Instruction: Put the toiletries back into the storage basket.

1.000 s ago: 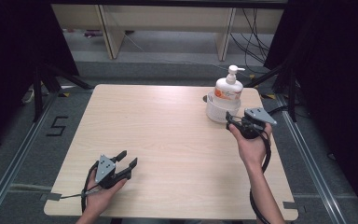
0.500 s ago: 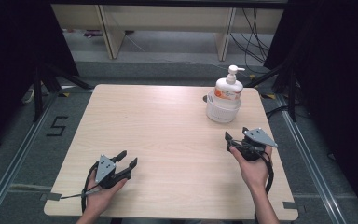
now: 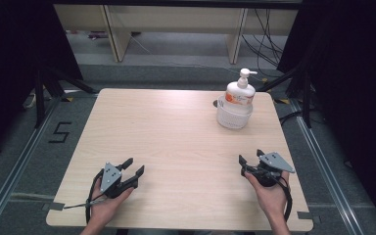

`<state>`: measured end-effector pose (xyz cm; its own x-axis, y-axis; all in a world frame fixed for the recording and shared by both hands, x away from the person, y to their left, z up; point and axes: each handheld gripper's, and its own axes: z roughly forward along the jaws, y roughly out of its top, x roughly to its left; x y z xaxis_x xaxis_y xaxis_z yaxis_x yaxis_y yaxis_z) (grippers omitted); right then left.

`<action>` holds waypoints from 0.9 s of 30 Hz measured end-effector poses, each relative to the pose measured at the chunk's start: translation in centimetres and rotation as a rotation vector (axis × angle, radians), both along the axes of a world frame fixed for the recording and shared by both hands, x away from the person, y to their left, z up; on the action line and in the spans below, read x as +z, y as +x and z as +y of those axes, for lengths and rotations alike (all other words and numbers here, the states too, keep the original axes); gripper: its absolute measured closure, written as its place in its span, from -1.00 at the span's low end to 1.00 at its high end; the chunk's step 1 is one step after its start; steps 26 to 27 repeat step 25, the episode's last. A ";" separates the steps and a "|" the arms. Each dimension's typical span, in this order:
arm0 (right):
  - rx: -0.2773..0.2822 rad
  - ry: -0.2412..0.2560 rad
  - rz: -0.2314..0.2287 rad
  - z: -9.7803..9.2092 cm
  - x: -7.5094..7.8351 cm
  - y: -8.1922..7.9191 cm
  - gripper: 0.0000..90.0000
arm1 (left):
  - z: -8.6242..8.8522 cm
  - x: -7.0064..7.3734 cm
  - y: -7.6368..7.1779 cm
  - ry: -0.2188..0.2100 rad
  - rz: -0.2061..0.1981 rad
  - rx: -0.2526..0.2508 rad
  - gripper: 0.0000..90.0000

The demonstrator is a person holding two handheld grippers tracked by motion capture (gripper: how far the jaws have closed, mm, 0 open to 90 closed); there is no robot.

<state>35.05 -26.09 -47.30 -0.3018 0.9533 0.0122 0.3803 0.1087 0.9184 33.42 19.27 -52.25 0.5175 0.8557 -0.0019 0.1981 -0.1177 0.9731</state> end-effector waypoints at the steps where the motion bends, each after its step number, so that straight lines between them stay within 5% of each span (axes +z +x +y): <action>1: 0.004 -0.039 -0.003 -0.2 -0.2 -0.2 -0.32 | 0.0 0.0 0.0 0.002 0.000 0.000 0.02; 9: 0.002 0.016 0.019 -0.1 -1.9 -1.5 -0.32 | 0.0 0.0 0.0 0.002 0.000 -0.002 0.01; 16: 0.008 -0.025 -0.012 -0.5 -2.2 -1.4 -0.32 | 0.0 0.0 0.0 0.003 0.003 -0.004 0.01; 18: -0.022 0.024 0.006 -0.1 -2.3 -1.7 -0.32 | 0.0 0.0 0.0 0.003 0.000 -0.003 0.01; 19: -0.002 -0.029 -0.012 -0.6 -2.3 -1.6 -0.32 | 0.0 0.0 0.0 0.004 0.001 -0.002 0.01; 20: -0.002 -0.029 -0.012 -0.6 -2.3 -1.6 -0.32 | 0.0 0.0 0.0 0.004 0.001 -0.002 0.01; 27: -0.025 0.017 0.006 -0.4 -2.2 -2.0 -0.33 | 0.1 0.0 0.0 -0.005 0.007 0.003 0.01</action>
